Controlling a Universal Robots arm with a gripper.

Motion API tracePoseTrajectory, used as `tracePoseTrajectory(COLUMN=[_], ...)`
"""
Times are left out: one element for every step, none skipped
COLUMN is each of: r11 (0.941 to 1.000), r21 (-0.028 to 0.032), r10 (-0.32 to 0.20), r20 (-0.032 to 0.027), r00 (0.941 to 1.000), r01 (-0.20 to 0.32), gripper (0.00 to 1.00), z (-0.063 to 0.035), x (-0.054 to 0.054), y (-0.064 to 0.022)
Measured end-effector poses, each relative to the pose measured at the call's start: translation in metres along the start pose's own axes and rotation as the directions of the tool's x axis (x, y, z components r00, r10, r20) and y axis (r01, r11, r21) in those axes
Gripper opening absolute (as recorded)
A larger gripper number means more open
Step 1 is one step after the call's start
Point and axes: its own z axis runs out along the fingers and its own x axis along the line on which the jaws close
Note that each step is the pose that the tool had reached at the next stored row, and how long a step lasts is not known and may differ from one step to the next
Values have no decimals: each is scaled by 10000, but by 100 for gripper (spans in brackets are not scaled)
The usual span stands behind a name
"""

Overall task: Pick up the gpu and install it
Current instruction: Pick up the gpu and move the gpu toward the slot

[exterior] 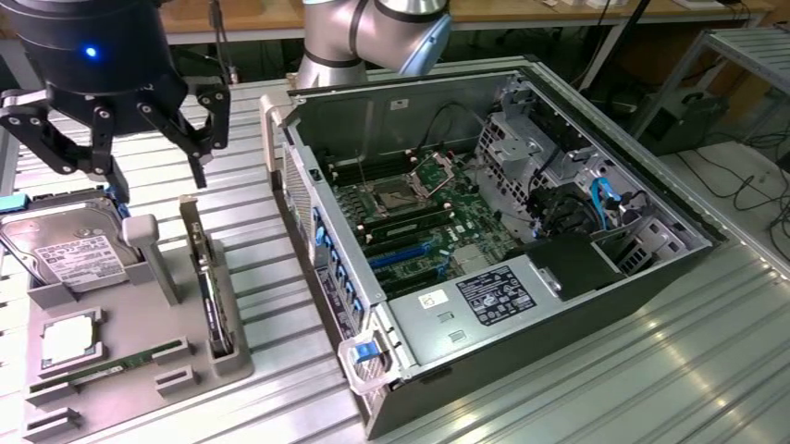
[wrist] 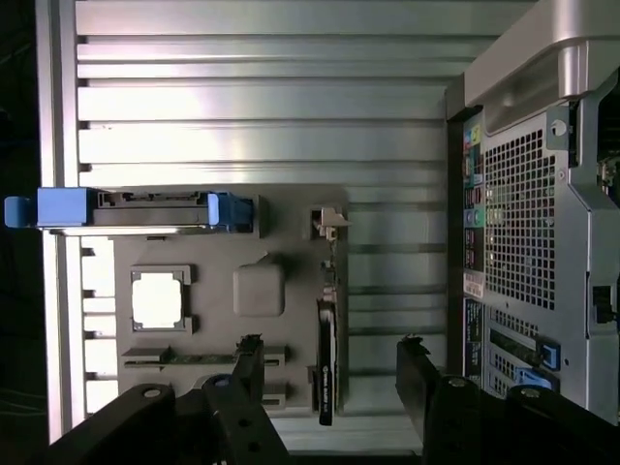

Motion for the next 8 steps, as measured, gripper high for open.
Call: tracePoseTrajectory(r11=[10000,10000,10000,10000,10000,10000,10000,10000], r21=[-1,-1,-1,-1,0,1,-2,0], r10=[0,1,-1,-1,-1,-3,-6,-8], r20=[1,2,1,1,0,-1,2,0], r00=[10000,10000,10000,10000,10000,10000,10000,10000], r01=[0,-1,1,1,1,3,6,8], gripper=[66,66,66,66,66,66,66,66], z=[27,39,52,60,67,75,86,94], x=[0,1,0,1,1,2,1,2], y=[-26,-36,-43,-49,-54,-67,-73,-80])
